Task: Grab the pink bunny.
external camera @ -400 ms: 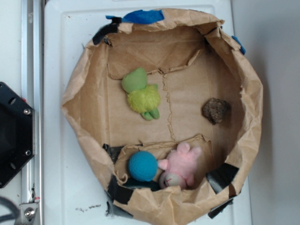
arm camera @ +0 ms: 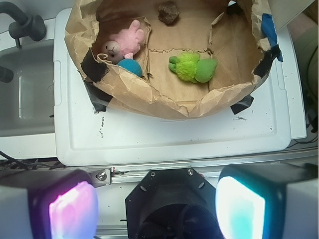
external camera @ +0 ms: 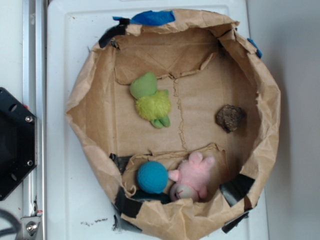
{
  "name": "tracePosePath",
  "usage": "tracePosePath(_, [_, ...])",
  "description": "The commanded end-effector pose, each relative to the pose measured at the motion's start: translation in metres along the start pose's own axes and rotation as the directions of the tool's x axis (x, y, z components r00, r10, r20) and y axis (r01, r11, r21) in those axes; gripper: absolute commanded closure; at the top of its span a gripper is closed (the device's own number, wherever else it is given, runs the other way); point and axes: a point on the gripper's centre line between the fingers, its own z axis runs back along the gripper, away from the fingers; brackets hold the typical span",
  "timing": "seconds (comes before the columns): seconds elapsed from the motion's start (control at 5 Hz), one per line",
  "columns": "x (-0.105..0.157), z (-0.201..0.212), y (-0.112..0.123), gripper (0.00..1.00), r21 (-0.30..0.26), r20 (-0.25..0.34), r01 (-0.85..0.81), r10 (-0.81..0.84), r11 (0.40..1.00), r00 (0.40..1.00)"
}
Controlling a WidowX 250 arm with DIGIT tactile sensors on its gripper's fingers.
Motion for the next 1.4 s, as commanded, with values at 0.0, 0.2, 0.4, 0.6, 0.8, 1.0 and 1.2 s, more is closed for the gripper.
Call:
tracePosePath(0.0, [0.07,-0.014,0.015,0.0,0.013,0.113,-0.164,0.162,0.986,0.98])
tracePosePath(0.2, [0.098,-0.022,0.021,0.0,0.017,0.175,-0.368,0.36,0.929,0.916])
tracePosePath(0.4, [0.098,-0.022,0.021,0.0,0.017,0.175,-0.368,0.36,0.929,0.916])
tracePosePath(0.6, [0.098,-0.022,0.021,0.0,0.017,0.175,-0.368,0.36,0.929,0.916])
tracePosePath(0.8, [0.098,-0.022,0.021,0.0,0.017,0.175,-0.368,0.36,0.929,0.916])
tracePosePath(1.0, [0.094,-0.04,0.011,0.0,0.024,0.182,-0.379,0.369,0.925,0.912])
tracePosePath(1.2, [0.129,-0.068,0.01,0.0,0.04,0.205,-0.427,0.41,0.904,0.889])
